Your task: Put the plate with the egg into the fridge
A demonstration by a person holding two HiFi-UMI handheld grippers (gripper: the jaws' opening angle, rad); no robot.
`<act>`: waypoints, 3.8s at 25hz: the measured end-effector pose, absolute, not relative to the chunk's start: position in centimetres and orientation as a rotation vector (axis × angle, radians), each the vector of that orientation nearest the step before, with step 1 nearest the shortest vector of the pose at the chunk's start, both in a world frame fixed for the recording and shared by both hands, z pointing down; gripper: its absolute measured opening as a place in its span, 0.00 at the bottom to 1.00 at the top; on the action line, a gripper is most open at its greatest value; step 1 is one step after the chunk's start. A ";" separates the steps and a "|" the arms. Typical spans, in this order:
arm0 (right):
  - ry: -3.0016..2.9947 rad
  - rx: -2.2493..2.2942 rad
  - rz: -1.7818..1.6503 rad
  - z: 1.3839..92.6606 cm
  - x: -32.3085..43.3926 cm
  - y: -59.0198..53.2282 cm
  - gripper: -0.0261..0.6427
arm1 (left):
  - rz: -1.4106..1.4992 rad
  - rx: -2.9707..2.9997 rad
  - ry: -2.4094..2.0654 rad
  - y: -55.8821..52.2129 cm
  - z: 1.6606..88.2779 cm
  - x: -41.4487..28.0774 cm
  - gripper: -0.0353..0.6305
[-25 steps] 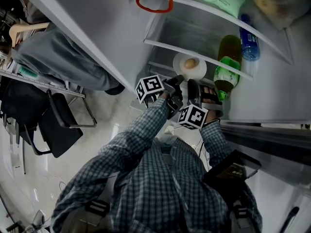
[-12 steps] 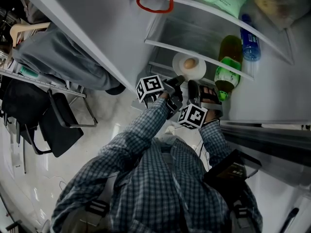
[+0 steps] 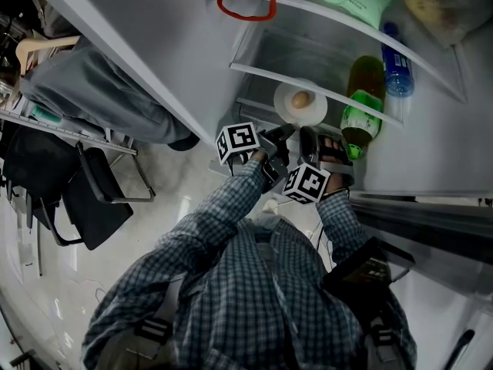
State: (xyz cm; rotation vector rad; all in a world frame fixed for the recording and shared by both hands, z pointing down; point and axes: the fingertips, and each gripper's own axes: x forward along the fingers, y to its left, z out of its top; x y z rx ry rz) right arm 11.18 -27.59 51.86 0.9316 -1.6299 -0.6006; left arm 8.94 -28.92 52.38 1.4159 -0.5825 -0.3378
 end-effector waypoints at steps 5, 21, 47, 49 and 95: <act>-1.639 0.942 -0.584 51.9 11.2 -27.4 0.07 | -0.327 1.434 -0.591 -28.4 52.3 8.5 0.09; -2.082 1.306 0.066 48.3 10.2 -25.2 0.07 | -0.197 1.891 -0.696 -27.7 48.7 7.0 0.09; -2.352 1.767 0.315 41.2 10.4 -22.9 0.07 | 0.130 2.397 -0.945 -24.1 44.4 7.2 0.06; -2.354 1.775 0.318 41.2 10.5 -22.7 0.07 | 0.136 2.404 -0.942 -23.9 44.3 7.4 0.06; -2.366 1.741 0.339 42.1 10.8 -22.0 0.05 | 0.164 2.427 -0.921 -22.8 44.6 8.6 0.06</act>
